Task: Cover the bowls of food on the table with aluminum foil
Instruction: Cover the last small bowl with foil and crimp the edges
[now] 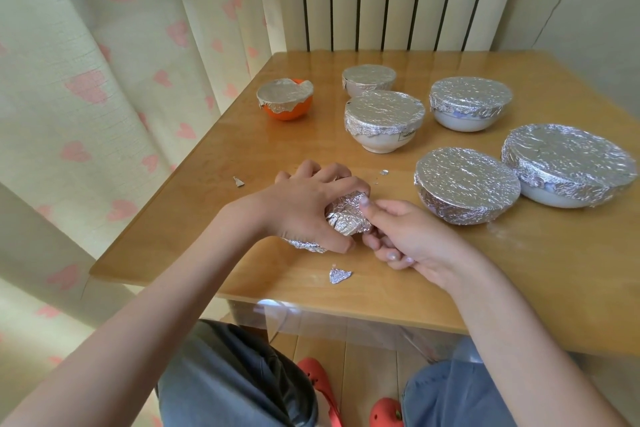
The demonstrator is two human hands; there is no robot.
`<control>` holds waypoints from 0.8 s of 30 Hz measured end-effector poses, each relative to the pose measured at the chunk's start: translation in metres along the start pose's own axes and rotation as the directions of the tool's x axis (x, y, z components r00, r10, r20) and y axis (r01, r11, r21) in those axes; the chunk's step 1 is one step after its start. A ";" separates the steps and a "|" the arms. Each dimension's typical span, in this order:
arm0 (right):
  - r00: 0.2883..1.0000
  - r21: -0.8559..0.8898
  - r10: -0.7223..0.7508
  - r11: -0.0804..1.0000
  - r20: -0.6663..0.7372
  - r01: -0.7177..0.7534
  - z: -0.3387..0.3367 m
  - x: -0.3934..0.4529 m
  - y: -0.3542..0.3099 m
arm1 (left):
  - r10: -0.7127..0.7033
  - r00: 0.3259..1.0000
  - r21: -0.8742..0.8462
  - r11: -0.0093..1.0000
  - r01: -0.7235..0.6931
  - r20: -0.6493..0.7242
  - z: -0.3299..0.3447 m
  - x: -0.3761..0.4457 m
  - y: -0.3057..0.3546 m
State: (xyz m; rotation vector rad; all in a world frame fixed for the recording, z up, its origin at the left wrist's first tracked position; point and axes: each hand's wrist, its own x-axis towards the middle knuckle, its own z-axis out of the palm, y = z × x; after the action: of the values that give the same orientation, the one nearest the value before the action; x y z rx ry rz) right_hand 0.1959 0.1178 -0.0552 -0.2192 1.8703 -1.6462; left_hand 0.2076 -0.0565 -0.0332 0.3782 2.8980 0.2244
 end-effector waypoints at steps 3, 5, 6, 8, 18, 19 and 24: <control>1.000 0.018 0.004 1.000 -0.001 -0.004 0.000 0.001 -0.002 | 0.002 1.000 0.003 1.000 -0.002 -0.001 0.001 0.001 -0.001; 0.999 0.010 0.032 0.999 -0.002 -0.032 0.000 -0.001 -0.004 | 0.002 1.000 0.004 1.000 -0.002 -0.002 0.000 0.001 -0.001; 0.999 -0.005 0.048 0.999 -0.005 -0.048 0.000 -0.002 -0.005 | 0.003 1.000 0.006 1.000 -0.003 0.000 0.000 0.001 0.000; 0.997 -0.061 0.062 0.996 -0.043 -0.064 0.001 -0.004 -0.005 | 0.002 1.000 0.002 1.000 -0.002 0.007 -0.001 0.000 0.000; 0.775 -0.481 -0.508 0.822 -0.378 0.304 0.025 -0.028 0.034 | -0.002 1.000 -0.012 1.000 0.002 0.013 -0.001 -0.001 0.000; 0.785 -0.463 -0.497 0.831 -0.371 0.307 0.028 -0.028 0.034 | -0.002 1.000 -0.013 1.000 0.002 0.014 -0.001 -0.001 0.001; 0.905 -0.037 -0.266 0.962 -0.331 0.269 0.031 -0.032 0.024 | -0.003 1.000 -0.013 1.000 0.003 0.008 -0.002 -0.001 0.002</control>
State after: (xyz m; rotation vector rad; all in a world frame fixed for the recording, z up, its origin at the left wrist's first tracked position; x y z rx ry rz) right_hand 0.2451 0.1130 -0.0670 -0.2104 2.1597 -1.9790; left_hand 0.2089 -0.0557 -0.0306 0.3712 2.8880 0.2402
